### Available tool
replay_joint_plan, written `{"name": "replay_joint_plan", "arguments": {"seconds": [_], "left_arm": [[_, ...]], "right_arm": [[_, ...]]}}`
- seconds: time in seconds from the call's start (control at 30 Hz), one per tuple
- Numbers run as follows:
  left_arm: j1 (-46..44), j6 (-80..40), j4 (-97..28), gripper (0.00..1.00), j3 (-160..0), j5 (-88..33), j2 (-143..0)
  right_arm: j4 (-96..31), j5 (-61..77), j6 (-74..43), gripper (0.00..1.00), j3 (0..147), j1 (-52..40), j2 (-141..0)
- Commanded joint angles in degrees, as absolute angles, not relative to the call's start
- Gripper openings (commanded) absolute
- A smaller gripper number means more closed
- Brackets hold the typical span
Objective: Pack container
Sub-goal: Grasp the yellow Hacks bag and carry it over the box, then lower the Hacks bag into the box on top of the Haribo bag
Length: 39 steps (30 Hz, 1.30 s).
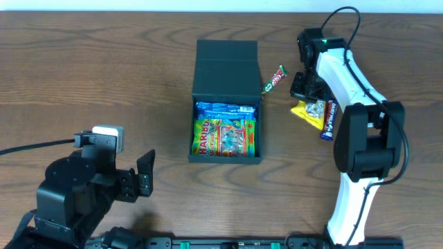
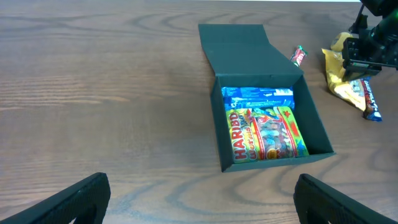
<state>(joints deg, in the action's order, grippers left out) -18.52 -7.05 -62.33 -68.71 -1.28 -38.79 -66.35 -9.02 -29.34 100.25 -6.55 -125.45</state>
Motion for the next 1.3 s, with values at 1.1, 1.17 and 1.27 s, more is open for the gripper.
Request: {"name": "replay_joint_plan", "arguments": {"seconds": [1.1, 1.17, 1.27], "left_arm": [[-18.3, -5.1, -61.7, 0.95, -70.9, -0.9, -38.5], [-18.3, -5.1, -61.7, 0.95, -70.9, -0.9, -38.5], [-18.3, -5.1, -61.7, 0.95, -70.9, -0.8, -38.5]], "right_arm": [[-64.5, -3.8, 15.1, 0.02, 90.4, -39.8, -103.2], [-62.0, -3.0, 14.2, 0.02, 87.8, -40.8, -103.2], [-59.7, -2.0, 14.2, 0.02, 85.0, -42.2, -103.2]]}}
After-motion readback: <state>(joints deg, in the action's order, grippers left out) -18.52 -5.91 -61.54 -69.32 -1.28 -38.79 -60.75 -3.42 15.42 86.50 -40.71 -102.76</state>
